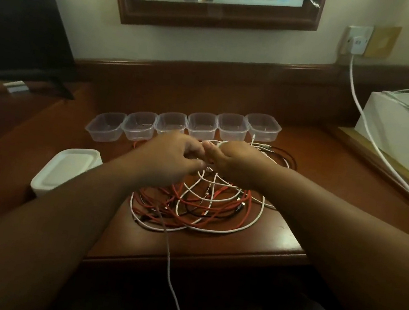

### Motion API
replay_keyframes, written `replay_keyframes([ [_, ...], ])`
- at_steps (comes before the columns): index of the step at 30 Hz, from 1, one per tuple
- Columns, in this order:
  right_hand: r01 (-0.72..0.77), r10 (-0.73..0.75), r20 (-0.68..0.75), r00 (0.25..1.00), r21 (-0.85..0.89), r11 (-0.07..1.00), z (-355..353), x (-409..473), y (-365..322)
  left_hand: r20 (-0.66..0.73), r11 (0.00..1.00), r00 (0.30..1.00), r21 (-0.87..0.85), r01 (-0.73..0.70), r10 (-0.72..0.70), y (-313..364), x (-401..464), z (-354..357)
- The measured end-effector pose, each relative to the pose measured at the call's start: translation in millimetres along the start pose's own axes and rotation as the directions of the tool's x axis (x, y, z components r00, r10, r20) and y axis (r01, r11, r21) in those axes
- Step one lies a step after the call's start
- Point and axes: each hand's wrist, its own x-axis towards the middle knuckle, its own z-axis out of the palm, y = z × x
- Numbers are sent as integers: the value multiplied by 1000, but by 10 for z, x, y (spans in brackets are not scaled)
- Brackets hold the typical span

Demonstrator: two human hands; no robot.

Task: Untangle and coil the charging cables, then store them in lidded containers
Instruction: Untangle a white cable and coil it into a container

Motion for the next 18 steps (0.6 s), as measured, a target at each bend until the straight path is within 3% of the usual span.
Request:
replay_keyframes([
  [2, -53, 39, 64, 997, 226, 973, 22, -27, 25, -99, 996, 995, -79, -39, 31, -31, 38, -13],
  [4, -128, 18, 206, 978, 536, 834, 0, -53, 47, -160, 945, 986, -327, -12, -42, -59, 61, 27],
  [5, -175, -36, 286, 958, 679, 713, -22, -61, 64, -158, 867, 982, -498, 14, -106, -64, 70, 58],
  [7, -256, -207, 363, 909, 875, 410, -77, -62, 72, -89, 605, 972, -793, 64, -218, -44, 95, 147],
  [9, -278, -352, 300, 886, 954, 112, -114, -61, 25, 10, 330, 959, -938, 107, -282, 11, 126, 281],
  [10, -266, -377, 234, 896, 963, -34, -129, -65, -13, 55, 239, 951, -962, 132, -305, 54, 134, 355],
  [12, -155, -259, 87, 962, 954, -257, -184, -52, -78, 126, 181, 930, -963, 198, -344, 142, 126, 485],
  [13, -41, -120, 8, 993, 960, -277, -217, -43, -83, 155, 201, 928, -952, 232, -339, 183, 114, 533],
  [15, 169, 128, -156, 979, 981, -96, -271, -6, -50, 200, 296, 937, -912, 285, -287, 232, 78, 575],
  [16, 222, 193, -233, 953, 972, 73, -277, 16, -23, 212, 361, 940, -882, 303, -269, 240, 66, 566],
  [18, 190, 224, -373, 900, 801, 568, -240, 30, 36, 197, 553, 948, -774, 308, -252, 231, 46, 492],
])
